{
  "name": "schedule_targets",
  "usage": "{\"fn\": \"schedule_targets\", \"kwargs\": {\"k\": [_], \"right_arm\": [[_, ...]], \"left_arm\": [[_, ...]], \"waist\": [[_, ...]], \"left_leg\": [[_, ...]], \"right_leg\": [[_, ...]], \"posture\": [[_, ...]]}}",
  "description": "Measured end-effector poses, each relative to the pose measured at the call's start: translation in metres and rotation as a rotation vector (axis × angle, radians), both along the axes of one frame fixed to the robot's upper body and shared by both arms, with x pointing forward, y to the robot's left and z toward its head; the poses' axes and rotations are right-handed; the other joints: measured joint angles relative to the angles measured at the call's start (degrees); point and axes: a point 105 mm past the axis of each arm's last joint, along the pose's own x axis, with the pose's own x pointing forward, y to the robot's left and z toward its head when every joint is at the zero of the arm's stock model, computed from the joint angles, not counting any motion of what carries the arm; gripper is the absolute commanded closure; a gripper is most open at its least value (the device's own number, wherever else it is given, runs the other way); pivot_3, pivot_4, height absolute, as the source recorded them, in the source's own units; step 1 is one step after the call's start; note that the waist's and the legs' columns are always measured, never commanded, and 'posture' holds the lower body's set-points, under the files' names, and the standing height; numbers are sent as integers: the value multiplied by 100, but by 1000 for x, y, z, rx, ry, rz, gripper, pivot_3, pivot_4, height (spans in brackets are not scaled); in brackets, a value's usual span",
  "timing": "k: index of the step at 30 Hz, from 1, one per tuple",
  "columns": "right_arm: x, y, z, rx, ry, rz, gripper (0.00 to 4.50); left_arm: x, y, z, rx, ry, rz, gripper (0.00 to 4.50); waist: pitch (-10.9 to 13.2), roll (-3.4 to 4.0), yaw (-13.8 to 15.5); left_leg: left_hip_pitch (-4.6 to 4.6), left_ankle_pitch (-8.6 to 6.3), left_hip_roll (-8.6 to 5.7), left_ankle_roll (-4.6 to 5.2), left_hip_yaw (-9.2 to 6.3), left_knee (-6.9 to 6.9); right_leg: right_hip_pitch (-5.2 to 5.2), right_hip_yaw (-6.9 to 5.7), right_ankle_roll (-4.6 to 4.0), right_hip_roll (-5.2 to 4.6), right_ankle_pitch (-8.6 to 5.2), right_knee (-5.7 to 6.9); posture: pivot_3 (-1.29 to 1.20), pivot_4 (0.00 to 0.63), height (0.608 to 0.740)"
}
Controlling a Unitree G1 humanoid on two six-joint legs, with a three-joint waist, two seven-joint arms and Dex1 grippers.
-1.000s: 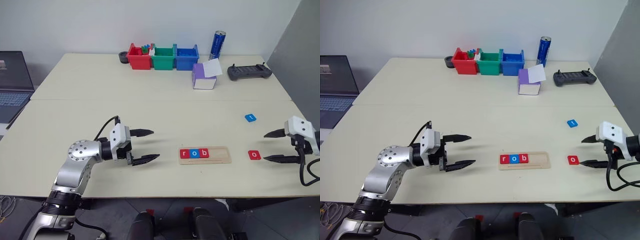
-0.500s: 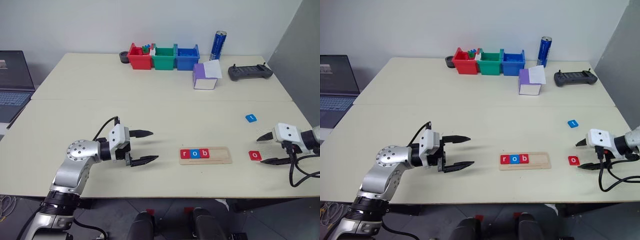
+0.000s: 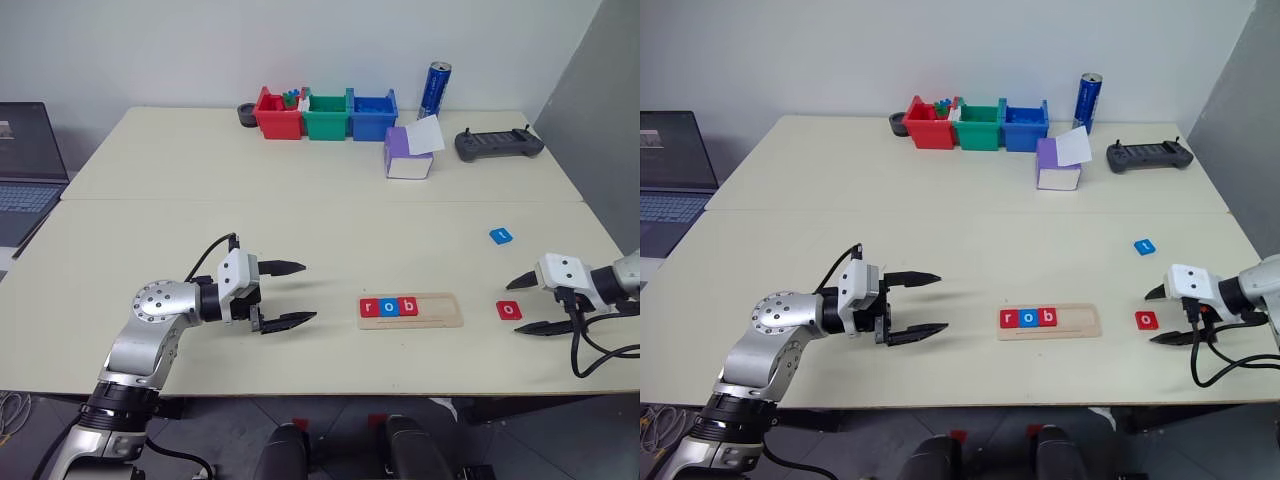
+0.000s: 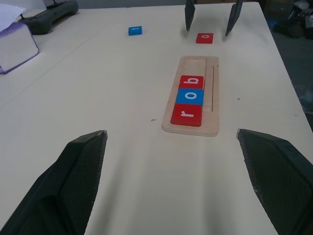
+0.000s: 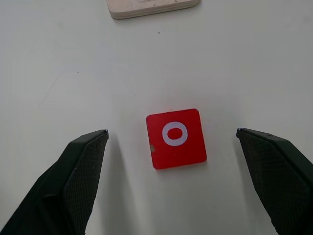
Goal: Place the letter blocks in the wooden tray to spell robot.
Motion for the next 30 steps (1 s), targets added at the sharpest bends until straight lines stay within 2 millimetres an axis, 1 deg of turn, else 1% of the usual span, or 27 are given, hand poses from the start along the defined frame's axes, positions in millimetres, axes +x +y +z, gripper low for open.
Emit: {"fn": "schedule_targets", "kwargs": {"k": [5, 8, 12, 15, 16, 22, 24, 26, 28, 30], "right_arm": [[-1, 0, -8, -11, 23, 2, 29], [-1, 0, -9, -16, 25, 4, 578], [-2, 0, -9, -19, 27, 3, 1896], [-2, -2, -9, -18, 28, -2, 2970], [-1, -2, -9, -17, 28, -3, 3055], [-1, -2, -9, -12, 28, -6, 3051], [1, 4, -5, -3, 24, 2, 3051], [7, 17, 8, 30, -5, 27, 3051], [16, 40, 34, 68, -71, 87, 3051], [19, 57, 52, 81, -112, 143, 3051]], "left_arm": [[0, 1, 0, 3, 1, 0, 0], [0, 1, 0, 9, 2, 2, 0], [-1, 1, 1, 10, -4, -2, 0], [-1, 1, 2, 12, -3, -2, 0], [-1, 1, 2, 13, -1, -2, 0], [-1, 1, 3, 20, -1, -3, 0], [-1, 1, 3, 21, -2, -4, 0], [-1, 1, 3, 22, -2, -4, 0], [-2, 1, 3, 22, -3, -5, 0], [-2, 1, 3, 23, -4, -5, 0]], "waist": [[0, 0, 0], [0, 0, 0], [0, 0, 0], [0, 0, 0], [0, 0, 0], [0, -1, 0], [0, 0, -9], [1, 3, -28], [2, 5, -49], [2, 5, -42]], "left_leg": [[1, 0, 0, 0, 0, 0], [3, 0, 0, 0, 0, 0], [6, 0, 0, 0, 0, 1], [8, 0, 0, 0, 0, 1], [9, 0, 0, 0, 0, 1], [10, 0, 0, 0, 0, 4], [11, 0, 0, 0, 0, 3], [13, 0, 0, 0, 1, 3], [14, 0, 1, 0, -1, 2], [13, 0, 1, 0, -5, 1]], "right_leg": [[0, 0, -1, 0, 0, 0], [3, 0, 0, 0, 0, 1], [6, 0, 1, 0, 1, 0], [8, 0, 1, 0, 1, 1], [9, 0, 1, 0, 1, 0], [11, 1, 2, 0, 2, 1], [9, 2, 2, 0, 2, 3], [7, 4, 1, 0, 2, 8], [6, 2, 0, 1, 1, 11], [6, -1, 0, 1, 0, 11]], "posture": [[0, 150, 740], [0, 150, 740], [0, 150, 740], [0, 150, 740], [0, 150, 740], [0, 150, 740], [0, 150, 740], [0, 150, 740], [0, 150, 740], [0, 150, 740]]}}
